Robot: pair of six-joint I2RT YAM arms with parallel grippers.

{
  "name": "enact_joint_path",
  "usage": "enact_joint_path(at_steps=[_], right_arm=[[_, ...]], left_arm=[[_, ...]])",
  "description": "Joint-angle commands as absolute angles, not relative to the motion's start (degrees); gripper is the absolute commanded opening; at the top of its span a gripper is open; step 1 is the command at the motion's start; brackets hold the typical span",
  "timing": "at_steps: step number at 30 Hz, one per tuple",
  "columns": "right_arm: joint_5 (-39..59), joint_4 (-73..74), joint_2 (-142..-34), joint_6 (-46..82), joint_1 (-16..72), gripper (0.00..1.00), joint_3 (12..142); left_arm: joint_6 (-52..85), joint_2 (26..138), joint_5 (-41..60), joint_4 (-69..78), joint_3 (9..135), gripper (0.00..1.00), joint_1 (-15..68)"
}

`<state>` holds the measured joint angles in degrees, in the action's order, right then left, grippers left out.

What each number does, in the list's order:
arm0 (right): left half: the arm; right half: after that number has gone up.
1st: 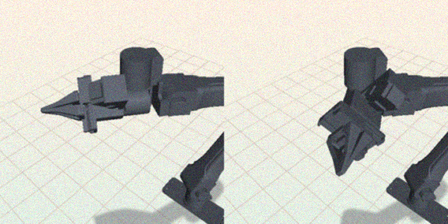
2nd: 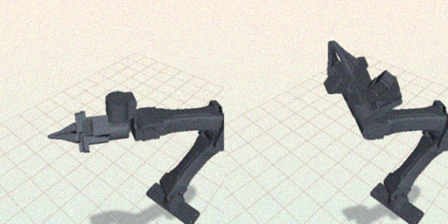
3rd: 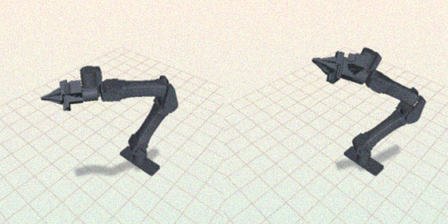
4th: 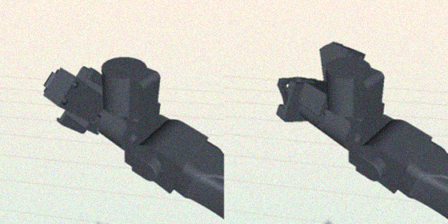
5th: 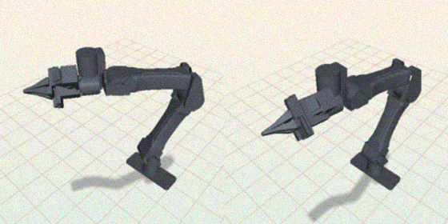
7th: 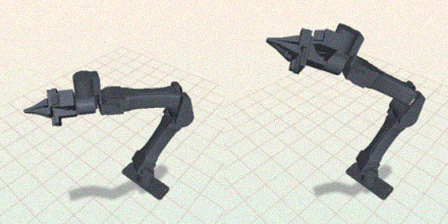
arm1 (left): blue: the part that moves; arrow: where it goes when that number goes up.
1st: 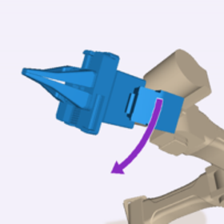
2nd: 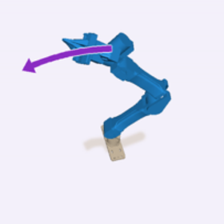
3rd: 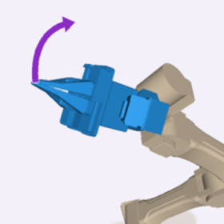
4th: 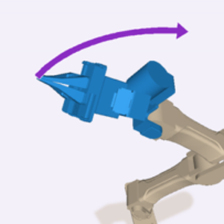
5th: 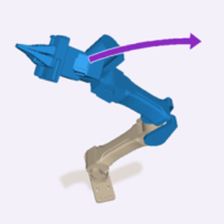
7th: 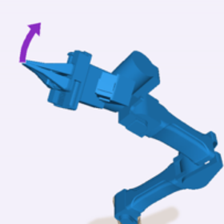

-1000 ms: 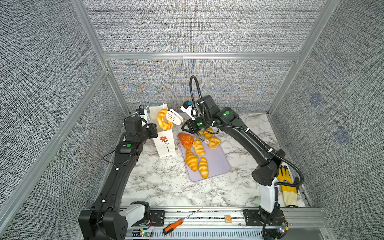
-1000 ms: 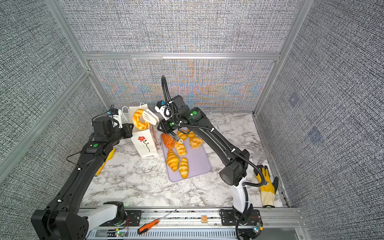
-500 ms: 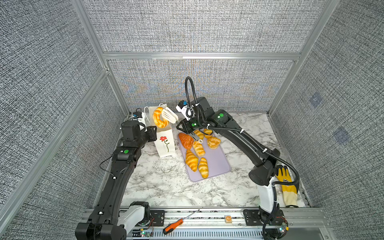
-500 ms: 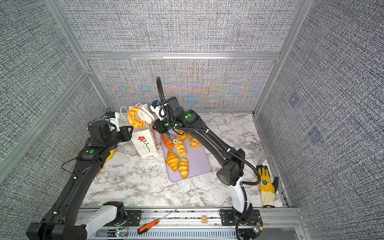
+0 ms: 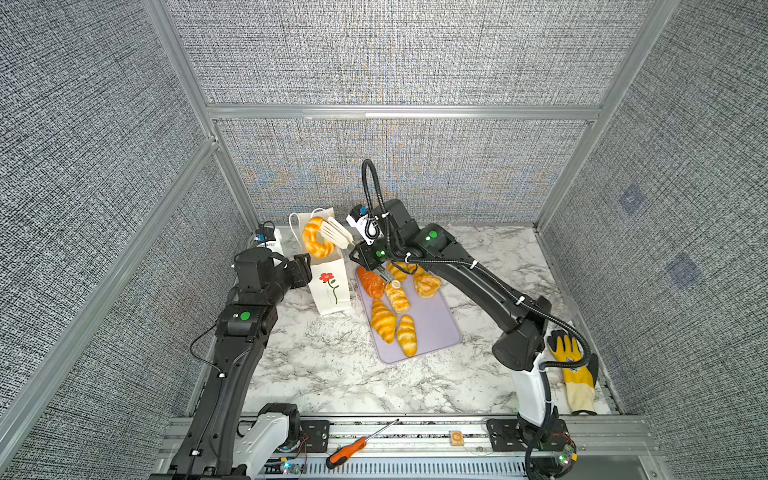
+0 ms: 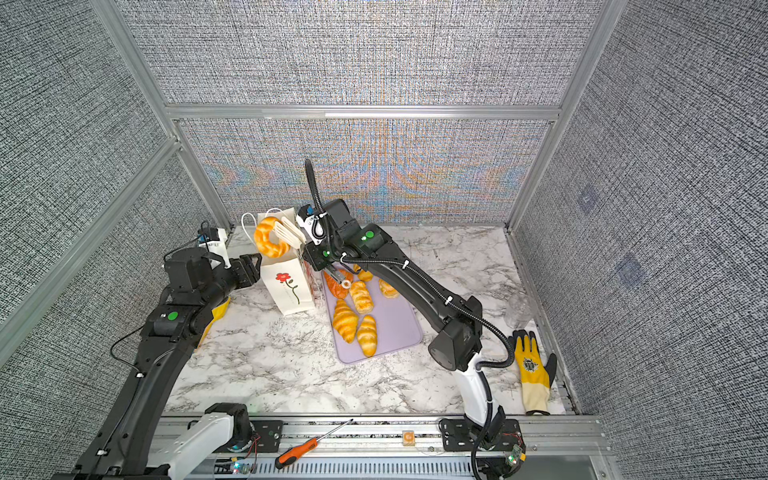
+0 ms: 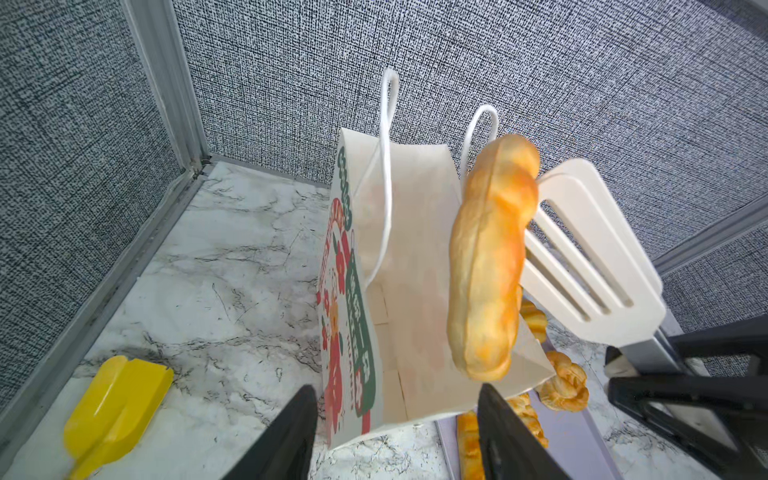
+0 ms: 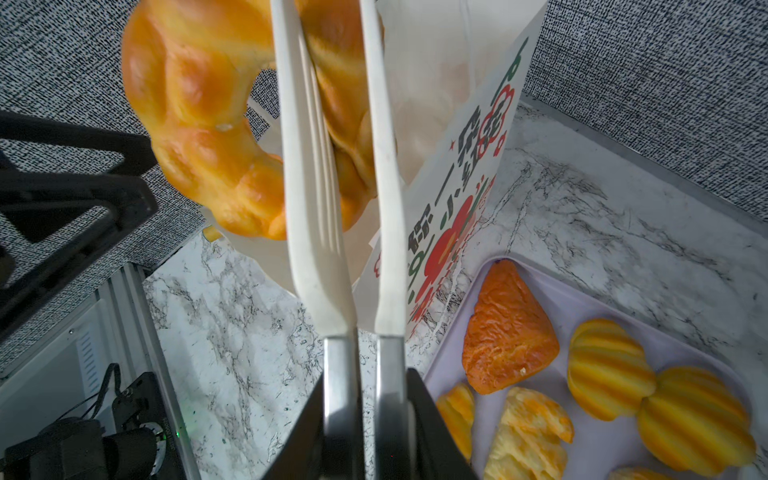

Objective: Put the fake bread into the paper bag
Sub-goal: 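Lower the ring bread into the paper bag opening with the right gripper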

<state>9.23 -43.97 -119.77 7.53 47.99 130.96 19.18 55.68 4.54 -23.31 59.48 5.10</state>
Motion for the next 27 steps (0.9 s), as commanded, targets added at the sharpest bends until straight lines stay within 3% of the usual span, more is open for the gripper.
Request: enact_joint_path(at_steps=[1,27], right_arm=[[6.9,-43.4,-119.7,6.2,48.3,0.28,131.6],[-3.3,-48.5,-120.1,2.1,51.1,0.43,135.0]], left_arm=[[19.5,54.7,2.8,-24.4,59.2,0.66,4.7],[19.5,53.4,2.8,-24.4,58.3,0.69,4.2]])
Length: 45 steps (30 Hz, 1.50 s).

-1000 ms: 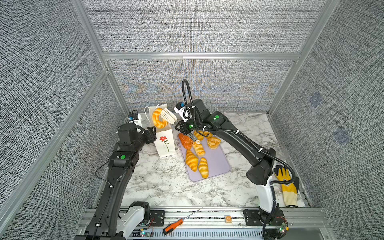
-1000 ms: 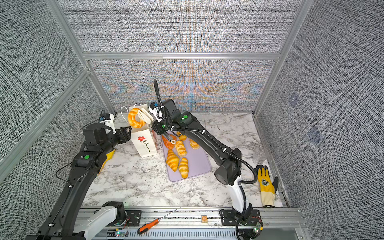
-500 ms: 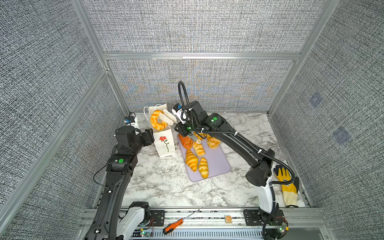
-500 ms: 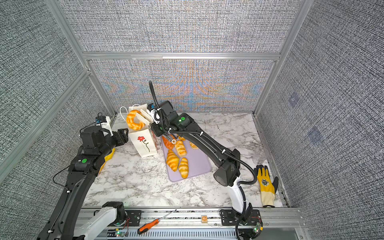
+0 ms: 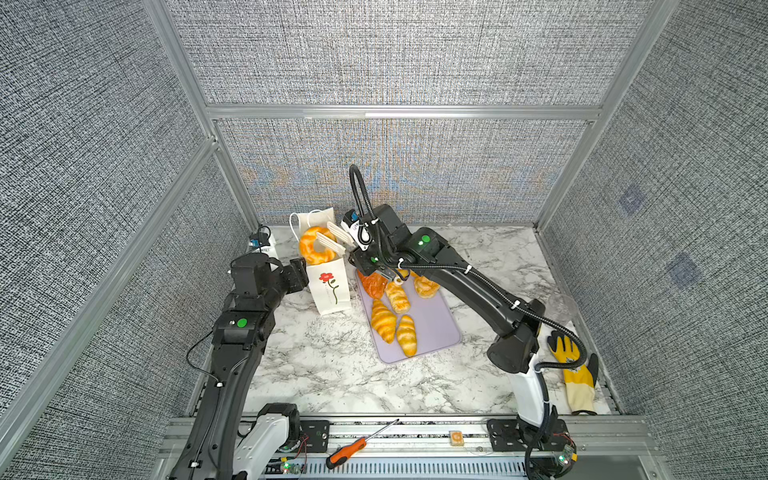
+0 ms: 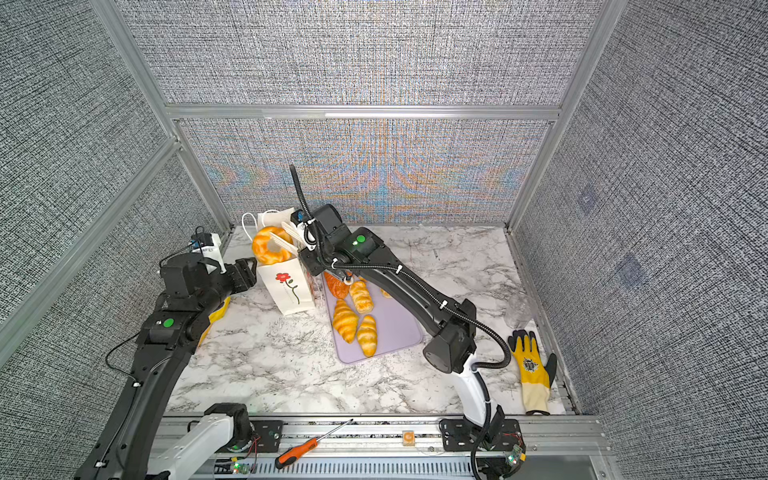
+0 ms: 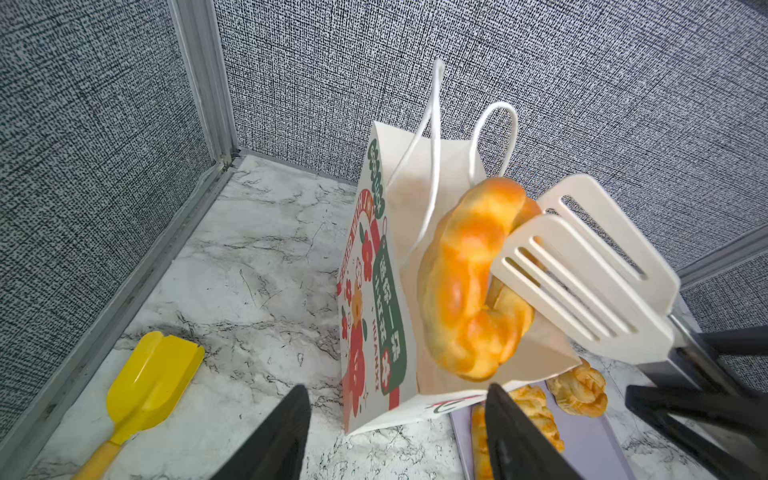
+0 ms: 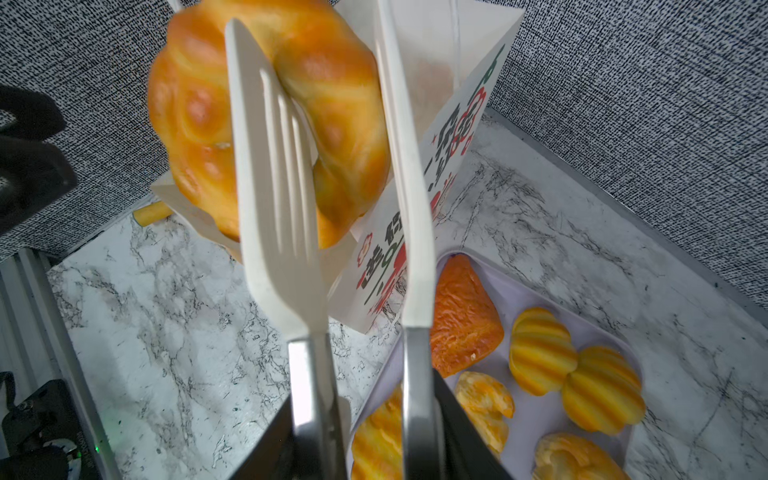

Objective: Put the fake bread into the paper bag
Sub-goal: 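Lower the ring bread into the paper bag opening with the right gripper, then open the tongs and move them back over the tray with the right gripper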

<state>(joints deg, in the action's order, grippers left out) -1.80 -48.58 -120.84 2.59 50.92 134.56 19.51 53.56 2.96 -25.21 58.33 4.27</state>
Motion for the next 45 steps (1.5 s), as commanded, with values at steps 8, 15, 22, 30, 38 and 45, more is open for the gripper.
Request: enact_joint_path(at_steps=[8,15,22,30,38,45], right_arm=[[-5.0,-49.6,-118.8,1.5,51.4,0.48,135.0],[-5.1,-50.9,-117.3,1.1,51.8,0.49,135.2],[-4.7,-53.8,-114.3,0.4,51.8,0.49,133.8],[-6.0,-56.5,-109.3,1.0,51.7,0.49,127.6],[-9.4,-60.7,-103.4,5.0,51.2,0.49,118.6],[-10.0,-61.6,-97.7,9.6,51.2,0.51,109.4]], left_arm=[[19.2,53.7,3.5,-24.0,58.1,0.69,4.2],[18.8,53.4,4.4,-23.5,57.5,0.68,4.2],[17.7,52.2,5.0,-22.3,55.9,0.68,4.1],[16.9,51.6,7.5,-21.0,55.2,0.72,4.2],[17.7,48.1,6.0,-19.3,52.7,0.75,4.4],[18.0,45.7,3.5,-19.0,50.7,0.77,5.4]])
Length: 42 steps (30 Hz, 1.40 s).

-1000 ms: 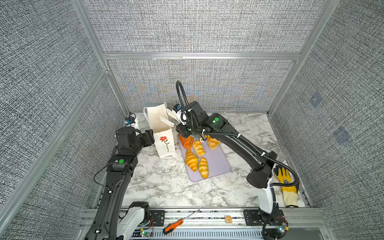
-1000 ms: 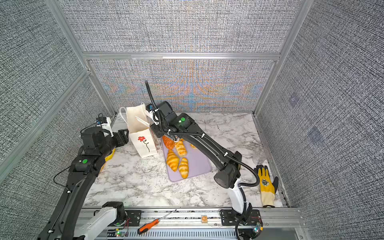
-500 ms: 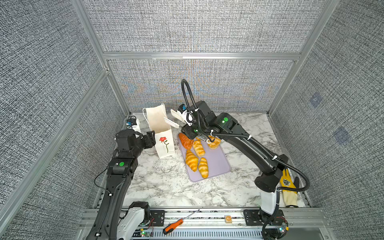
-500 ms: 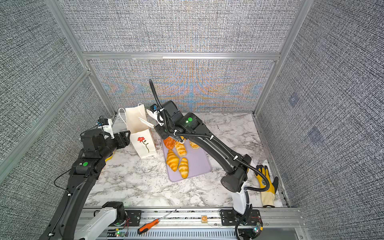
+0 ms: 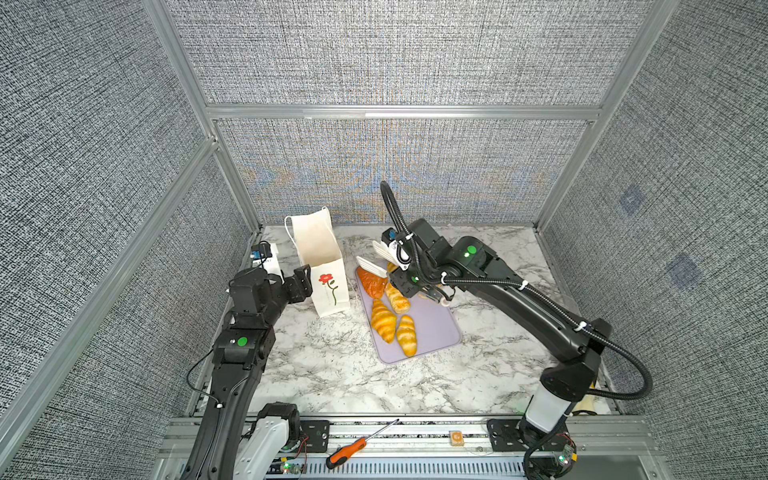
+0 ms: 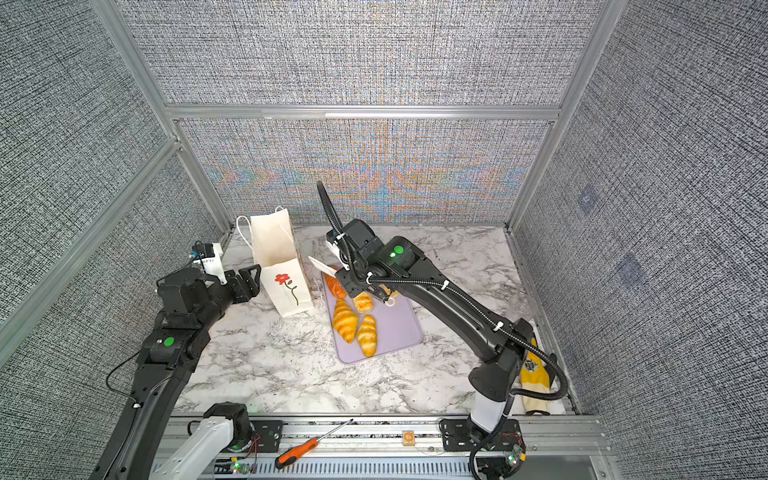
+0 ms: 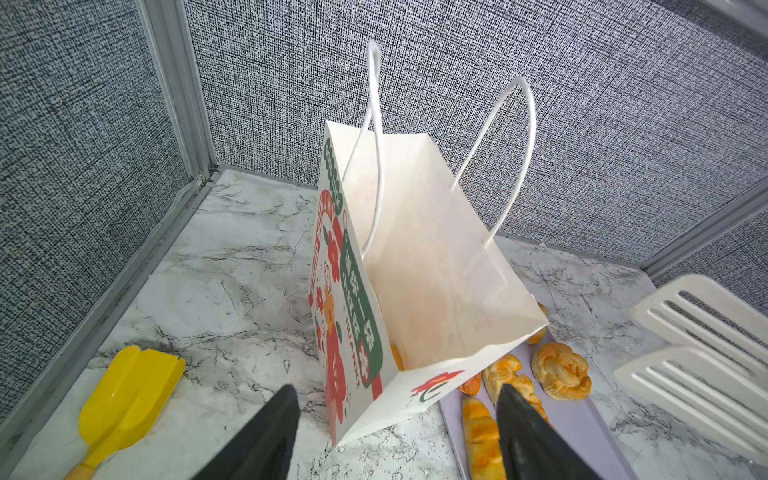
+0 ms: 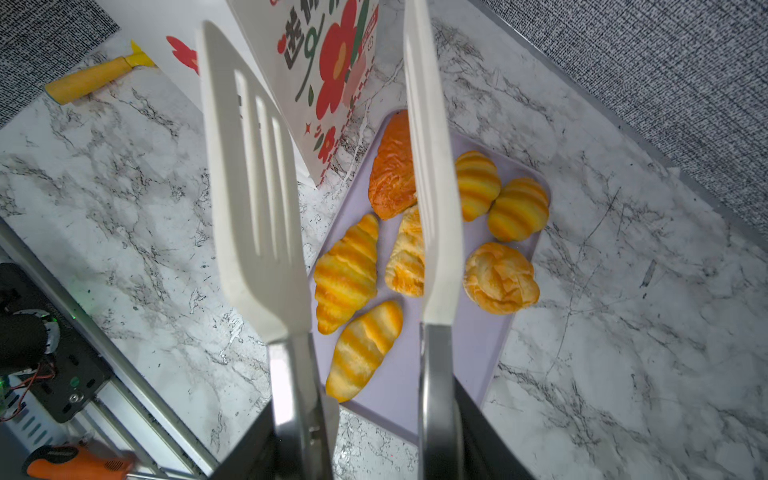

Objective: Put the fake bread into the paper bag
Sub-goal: 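Open the tongs and move them back over the tray with the right gripper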

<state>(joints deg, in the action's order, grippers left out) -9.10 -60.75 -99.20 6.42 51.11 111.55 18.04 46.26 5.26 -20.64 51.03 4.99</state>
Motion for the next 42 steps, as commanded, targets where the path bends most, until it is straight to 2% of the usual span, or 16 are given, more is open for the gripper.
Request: enact_joint_path(at_steps=[1,9,18,26,42], right_arm=[[-9.9,-61.7,-97.2,10.1,51.2,0.51,108.5],[-8.6,-65.9,-95.4,15.0,51.2,0.51,100.7],[-6.6,-64.1,-93.1,18.7,51.0,0.52,89.5],[-3.7,-61.2,-91.7,21.7,50.8,0.53,81.8],[1.3,-62.2,-92.9,28.5,52.0,0.54,77.1]], left_arm=[[18.1,45.6,3.4,-19.0,50.7,0.77,5.6],[18.2,43.8,-1.9,-18.8,48.8,0.77,11.2],[18.1,40.6,-5.6,-19.0,45.7,0.77,16.5],[17.5,37.5,-5.7,-19.9,42.3,0.77,17.2],[16.1,36.0,-5.7,-21.4,40.8,0.77,17.2]])
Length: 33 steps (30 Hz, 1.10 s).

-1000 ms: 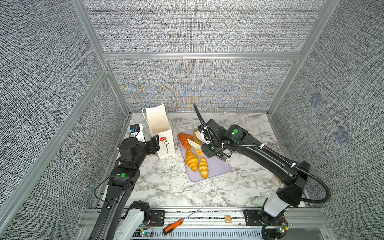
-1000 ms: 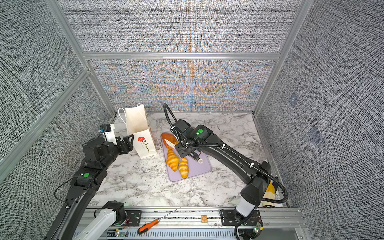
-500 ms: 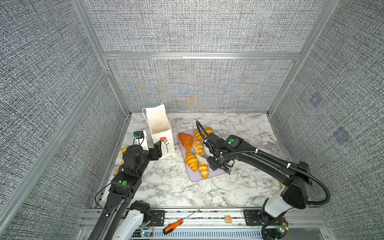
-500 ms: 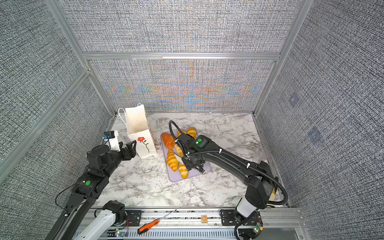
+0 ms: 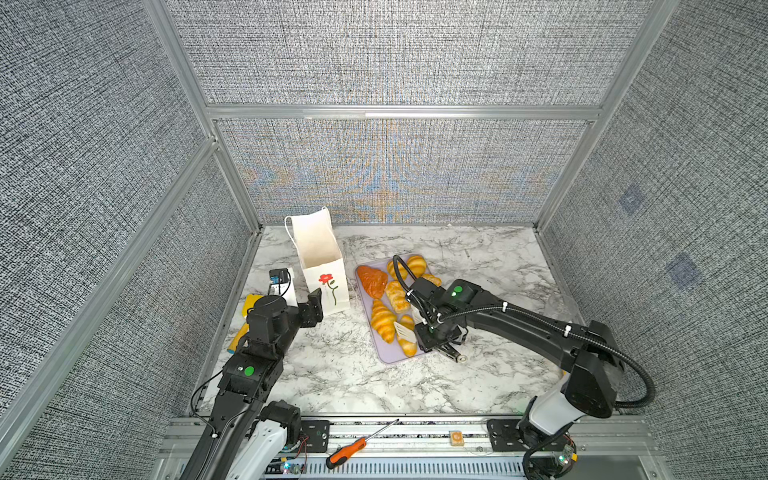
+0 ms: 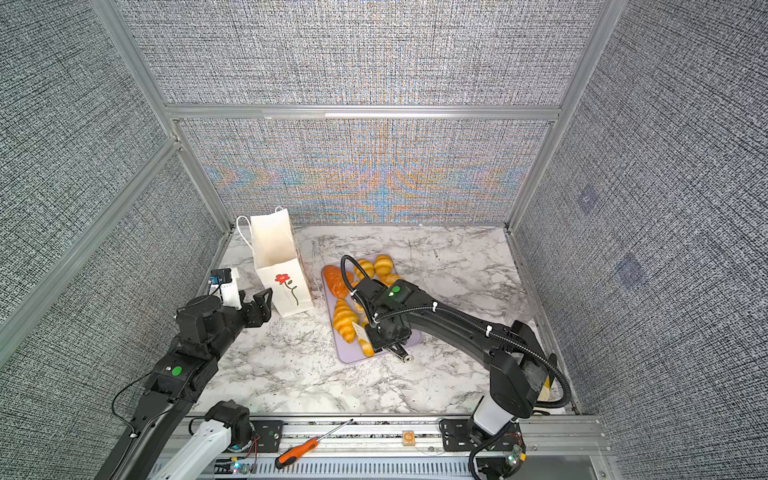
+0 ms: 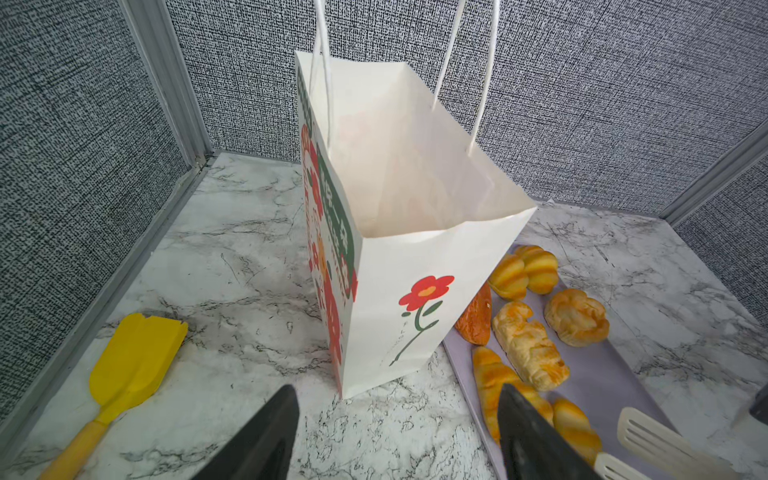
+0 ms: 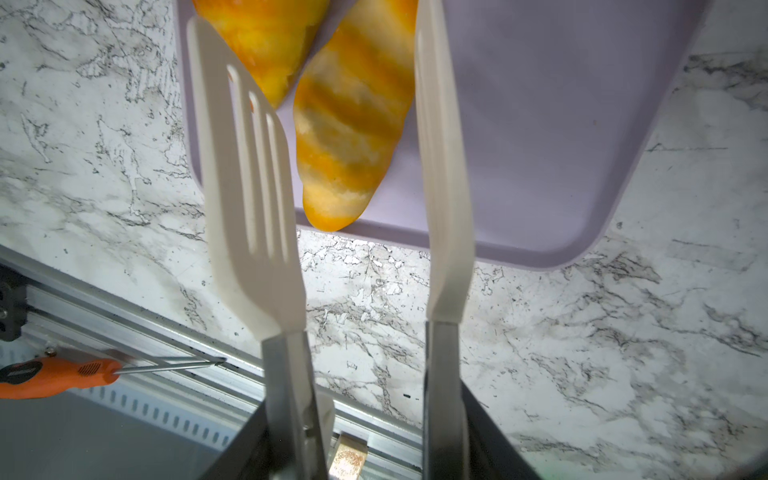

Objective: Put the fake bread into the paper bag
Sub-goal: 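Open the tongs and move them back over the tray with the right gripper, then close the tongs on the striped croissant nearest the robot with the right gripper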

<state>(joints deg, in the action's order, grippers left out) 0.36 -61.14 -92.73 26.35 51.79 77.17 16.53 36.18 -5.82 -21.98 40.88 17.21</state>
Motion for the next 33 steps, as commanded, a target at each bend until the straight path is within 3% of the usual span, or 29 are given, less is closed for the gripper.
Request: enact_joint_path(at_steps=[1,20,33], right_arm=[[1.5,-62.3,-93.1,28.7,52.1,0.54,77.0],[-2.5,-69.4,-98.3,28.8,53.9,0.53,79.2],[-2.8,-70.2,-93.7,24.2,49.3,0.52,76.5]], left_arm=[[16.0,35.9,-5.7,-21.4,40.8,0.77,17.2],[15.8,34.3,-6.2,-22.4,40.2,0.77,17.2],[16.3,34.5,-5.9,-22.5,40.2,0.77,17.2]])
